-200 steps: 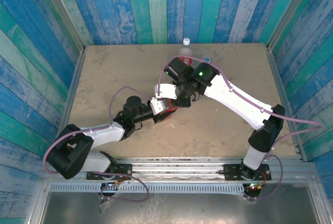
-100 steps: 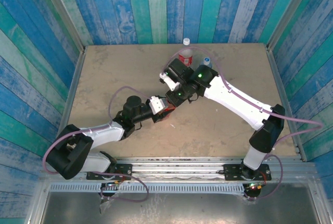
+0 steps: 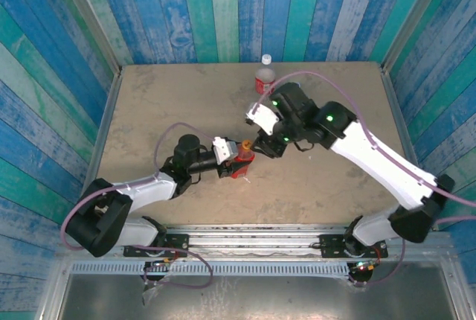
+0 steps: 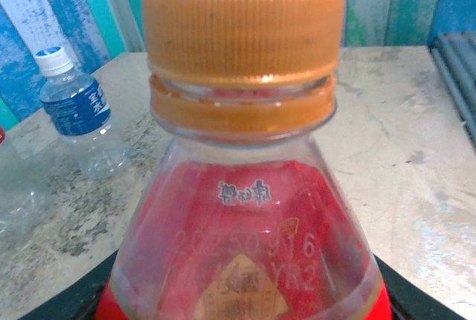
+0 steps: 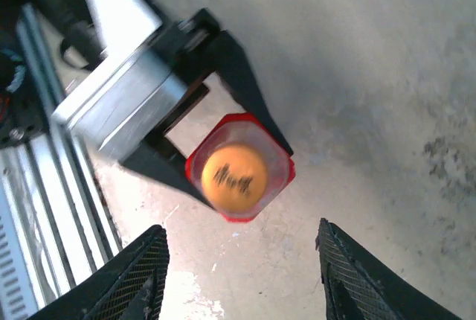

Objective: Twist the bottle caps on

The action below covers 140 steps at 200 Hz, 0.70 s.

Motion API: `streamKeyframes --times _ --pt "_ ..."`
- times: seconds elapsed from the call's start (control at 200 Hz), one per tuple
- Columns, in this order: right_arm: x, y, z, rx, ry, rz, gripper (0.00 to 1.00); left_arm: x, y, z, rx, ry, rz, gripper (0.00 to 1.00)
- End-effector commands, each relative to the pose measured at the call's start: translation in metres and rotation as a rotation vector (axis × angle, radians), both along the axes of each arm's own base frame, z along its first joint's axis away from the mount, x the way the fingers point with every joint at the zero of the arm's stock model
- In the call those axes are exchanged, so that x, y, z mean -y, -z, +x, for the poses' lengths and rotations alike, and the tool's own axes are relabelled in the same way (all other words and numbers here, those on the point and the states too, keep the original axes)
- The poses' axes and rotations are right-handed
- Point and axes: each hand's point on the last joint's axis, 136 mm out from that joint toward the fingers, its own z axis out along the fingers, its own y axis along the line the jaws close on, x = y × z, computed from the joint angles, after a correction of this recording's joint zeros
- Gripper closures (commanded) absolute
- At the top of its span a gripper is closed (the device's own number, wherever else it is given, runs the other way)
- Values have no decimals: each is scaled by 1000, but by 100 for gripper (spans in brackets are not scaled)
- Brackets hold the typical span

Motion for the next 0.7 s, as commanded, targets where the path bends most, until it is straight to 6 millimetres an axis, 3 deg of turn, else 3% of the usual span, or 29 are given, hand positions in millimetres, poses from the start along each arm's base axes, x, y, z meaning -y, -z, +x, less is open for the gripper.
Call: streamKeyframes --times 0.0,0.24,0.456,0.601,0.696 --pt "-11 -16 -22 138 -260 100 44 6 -46 -26 57 163 -86 42" --pt "-30 -38 -55 225 -509 300 45 10 -60 -51 43 328 -104 43" --pt "-40 -29 -46 196 -523 289 52 8 -68 -56 61 341 -117 42" --pt "-37 -23 -40 179 -503 272 52 6 -71 -58 82 337 -121 42" --pt "-38 -23 -41 148 -495 283 58 6 -69 -57 78 332 -119 42"
